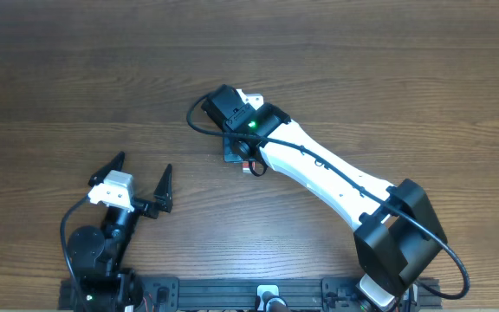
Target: Stack Cubes
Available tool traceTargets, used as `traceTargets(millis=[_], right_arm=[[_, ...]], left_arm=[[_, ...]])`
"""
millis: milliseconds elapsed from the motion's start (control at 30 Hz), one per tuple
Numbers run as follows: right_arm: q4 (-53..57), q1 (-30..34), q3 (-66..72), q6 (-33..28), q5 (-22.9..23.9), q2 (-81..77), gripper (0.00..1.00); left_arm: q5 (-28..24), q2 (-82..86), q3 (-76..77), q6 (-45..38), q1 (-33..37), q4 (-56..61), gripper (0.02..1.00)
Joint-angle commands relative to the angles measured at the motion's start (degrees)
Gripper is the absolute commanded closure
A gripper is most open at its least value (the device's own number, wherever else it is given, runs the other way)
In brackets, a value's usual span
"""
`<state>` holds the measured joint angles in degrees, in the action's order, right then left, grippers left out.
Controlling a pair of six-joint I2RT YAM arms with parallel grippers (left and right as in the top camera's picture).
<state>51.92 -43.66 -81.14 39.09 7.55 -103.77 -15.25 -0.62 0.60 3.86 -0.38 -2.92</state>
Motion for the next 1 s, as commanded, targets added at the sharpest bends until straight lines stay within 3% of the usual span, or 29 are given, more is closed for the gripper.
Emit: traceTargets(millis=[33,800,933,1000], right_arm=[[0.0,0.1,0.4,0.7,1.4,-0.5,0.989],[0.2,0.1,0.4,0.7,1.8,-1.3,0.961],[0.2,0.1,0.4,0.7,1.7,-1.3,0.910],[0.2,0.1,0.4,0.7,1.7,-1.3,0.803]], left_arm=[[-0.6,0.3,-0.3,-0.7,0.3,-0.1,0.020],[-0.6,0.3,-0.3,-0.7,0.3,-0.1,0.020],[-0.6,0.3,-0.3,-0.6,0.3,-0.1,0.020],[-0.6,0.3,-0.3,-0.7,0.3,-0.1,0.020]])
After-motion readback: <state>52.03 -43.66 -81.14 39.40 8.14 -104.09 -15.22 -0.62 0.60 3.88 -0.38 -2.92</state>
